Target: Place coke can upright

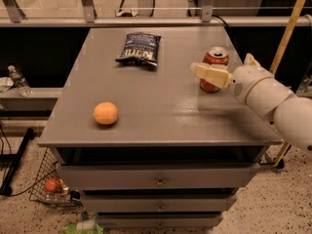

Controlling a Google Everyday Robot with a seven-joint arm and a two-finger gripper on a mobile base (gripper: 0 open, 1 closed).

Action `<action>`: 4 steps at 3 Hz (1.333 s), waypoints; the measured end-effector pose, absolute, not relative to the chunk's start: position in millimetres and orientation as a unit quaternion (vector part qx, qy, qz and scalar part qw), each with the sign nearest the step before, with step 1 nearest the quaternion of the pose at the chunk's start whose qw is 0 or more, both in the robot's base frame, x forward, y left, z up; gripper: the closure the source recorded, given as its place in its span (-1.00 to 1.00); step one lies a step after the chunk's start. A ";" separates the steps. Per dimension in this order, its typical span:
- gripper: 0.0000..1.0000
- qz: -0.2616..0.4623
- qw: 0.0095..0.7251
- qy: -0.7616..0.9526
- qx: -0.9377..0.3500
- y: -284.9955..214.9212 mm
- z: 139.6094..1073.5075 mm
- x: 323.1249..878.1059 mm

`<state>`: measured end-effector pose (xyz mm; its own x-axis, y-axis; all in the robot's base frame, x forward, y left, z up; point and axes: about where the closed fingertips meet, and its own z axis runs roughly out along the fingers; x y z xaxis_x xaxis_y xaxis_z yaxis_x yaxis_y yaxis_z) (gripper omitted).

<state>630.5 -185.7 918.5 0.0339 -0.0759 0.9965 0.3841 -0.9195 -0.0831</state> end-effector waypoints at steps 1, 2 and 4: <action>-1.00 -0.689 0.142 -0.118 -0.700 -207.3 924.0 624.8; -1.00 -0.695 0.103 -0.112 -0.703 -240.0 930.1 620.2; -1.00 -0.696 0.047 -0.085 -0.711 -293.1 929.4 612.1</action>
Offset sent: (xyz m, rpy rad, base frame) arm -0.0179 -0.1050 0.0178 -0.1571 -0.0331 -0.1856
